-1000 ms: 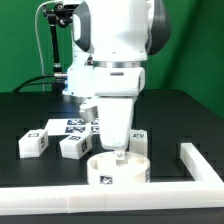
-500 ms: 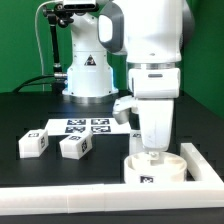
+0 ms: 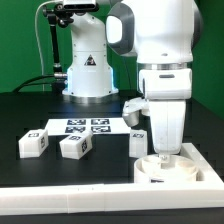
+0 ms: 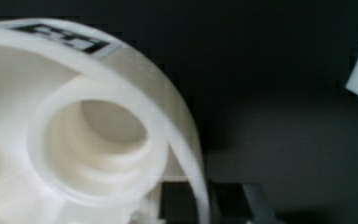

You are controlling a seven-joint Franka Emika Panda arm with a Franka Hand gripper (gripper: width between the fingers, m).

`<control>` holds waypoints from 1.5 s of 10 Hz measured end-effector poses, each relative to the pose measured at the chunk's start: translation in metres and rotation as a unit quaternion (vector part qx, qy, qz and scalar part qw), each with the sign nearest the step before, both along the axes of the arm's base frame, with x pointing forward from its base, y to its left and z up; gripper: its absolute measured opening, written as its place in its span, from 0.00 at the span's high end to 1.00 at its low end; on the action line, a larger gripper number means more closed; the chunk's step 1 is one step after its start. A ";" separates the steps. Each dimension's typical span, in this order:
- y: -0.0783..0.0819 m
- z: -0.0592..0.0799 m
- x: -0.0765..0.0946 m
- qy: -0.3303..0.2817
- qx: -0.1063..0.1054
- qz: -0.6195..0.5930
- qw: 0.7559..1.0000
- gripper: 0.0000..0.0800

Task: Assemble stool

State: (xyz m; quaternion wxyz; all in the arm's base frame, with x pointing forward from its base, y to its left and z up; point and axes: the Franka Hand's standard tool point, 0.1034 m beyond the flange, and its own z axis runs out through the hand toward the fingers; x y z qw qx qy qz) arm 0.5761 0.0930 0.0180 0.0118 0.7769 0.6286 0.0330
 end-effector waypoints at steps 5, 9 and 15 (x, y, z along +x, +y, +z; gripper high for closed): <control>-0.003 0.025 0.005 -0.017 -0.002 -0.011 1.000 0.49; -0.026 0.056 -0.002 -0.040 -0.006 -0.026 0.999 0.21; -0.051 0.052 -0.011 -0.053 0.002 -0.084 0.995 0.19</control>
Offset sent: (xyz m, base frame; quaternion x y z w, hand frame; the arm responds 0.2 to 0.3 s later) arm -0.0048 -0.0107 0.0245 -0.0060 -0.0222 0.0175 0.9996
